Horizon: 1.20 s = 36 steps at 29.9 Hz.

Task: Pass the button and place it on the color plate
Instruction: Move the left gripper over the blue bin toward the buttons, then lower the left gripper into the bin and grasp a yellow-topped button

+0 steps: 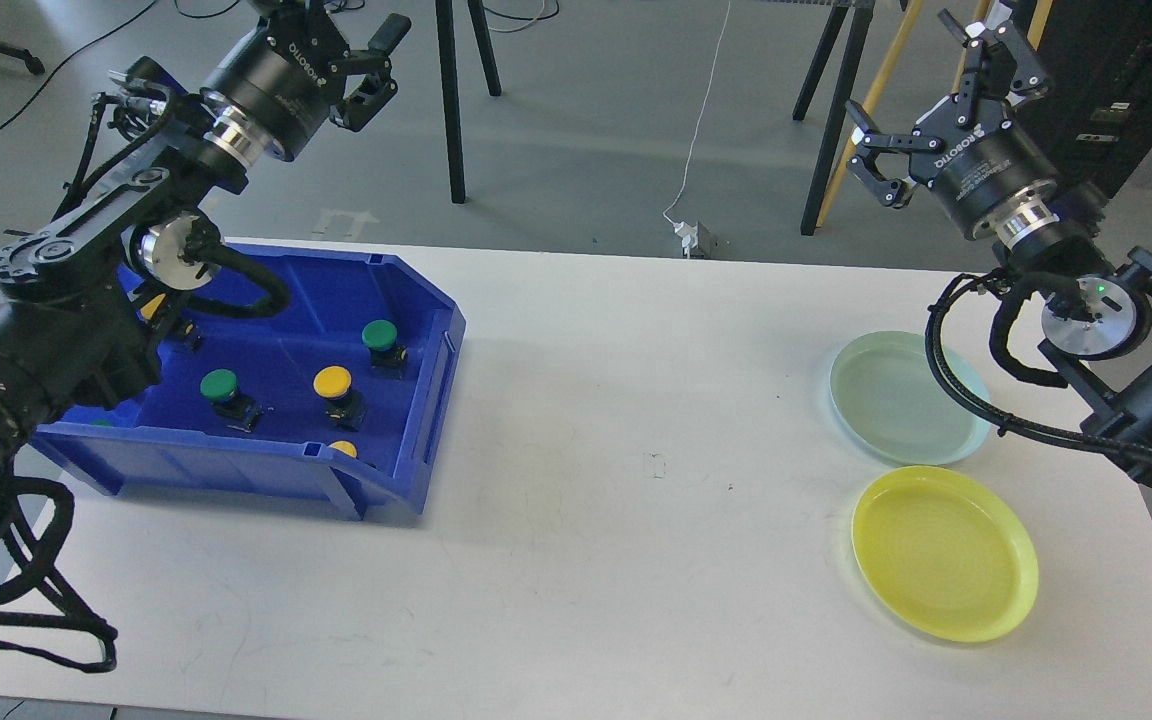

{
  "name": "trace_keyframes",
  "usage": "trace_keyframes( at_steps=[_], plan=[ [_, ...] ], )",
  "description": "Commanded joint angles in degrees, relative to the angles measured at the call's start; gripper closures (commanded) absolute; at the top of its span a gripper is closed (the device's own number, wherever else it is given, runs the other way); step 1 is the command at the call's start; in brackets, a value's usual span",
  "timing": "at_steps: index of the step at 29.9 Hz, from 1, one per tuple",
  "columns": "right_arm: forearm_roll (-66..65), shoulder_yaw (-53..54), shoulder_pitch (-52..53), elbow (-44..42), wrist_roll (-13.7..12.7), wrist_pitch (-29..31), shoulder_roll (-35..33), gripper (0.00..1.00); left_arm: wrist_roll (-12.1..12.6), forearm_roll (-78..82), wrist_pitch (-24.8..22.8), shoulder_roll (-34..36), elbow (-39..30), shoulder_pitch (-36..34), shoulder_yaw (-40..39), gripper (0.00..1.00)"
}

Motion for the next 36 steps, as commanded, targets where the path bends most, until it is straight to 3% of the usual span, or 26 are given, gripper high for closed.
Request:
trace_keyframes(
  at_steps=[1,6,11,15,19,21,23,25,28,31,36],
  plan=[
    [-0.08,-0.1,0.6,-0.12,-0.01,0.0,0.63,0.0,0.0,-0.04,0.02,-0.31,0.19,1.36,-0.09,0.0],
    [-0.17,-0.1,0.78,-0.99,-0.01,0.0,0.63,0.0,0.0,-0.75,0.02,-0.22,1.24,1.45,-0.35,0.0],
    [-0.17,-0.1,0.95,-2.14,0.17,0.0,0.63,0.0,0.0,-2.32,0.02,-1.89,-3.31,1.19,-5.07,0.01],
    [-0.08,0.16,0.69,-2.14,0.43,0.0,0.55,0.0,0.0,-1.2,0.02,0.2,-16.73,2.51,-10.29,0.07],
    [0.01,0.25,-0.62,-2.23,0.7,0.0,-0.33,0.0,0.0,6.88,0.02,13.28,-35.46,0.94,-6.61,0.07],
    [0.18,0.43,-1.85,-2.05,0.7,0.0,-1.29,0.0,0.0,10.4,0.02,20.66,-41.27,-4.84,1.79,0.07],
    [0.44,1.48,-2.73,-1.7,0.7,0.0,-2.96,0.0,0.0,15.22,0.02,25.24,-42.35,-12.04,13.29,0.07],
    [0.45,3.05,-3.87,-1.7,0.7,0.0,-3.32,0.0,0.0,23.64,0.42,27.54,-42.0,-19.08,24.72,0.07],
    [0.45,5.78,-5.81,-1.7,0.69,0.0,-3.85,0.0,0.0,40.94,4.63,29.39,-41.56,-26.65,40.02,0.07],
    [0.45,6.4,-6.43,-1.79,0.7,0.0,-4.11,0.0,0.0,54.5,6.4,27.91,-39.81,-30.97,53.13,0.07],
    [0.45,6.4,-7.31,-1.79,0.7,0.0,-4.2,0.0,0.0,64.64,8.42,18.07,-30.77,-32.12,70.2,0.07]
  ],
)
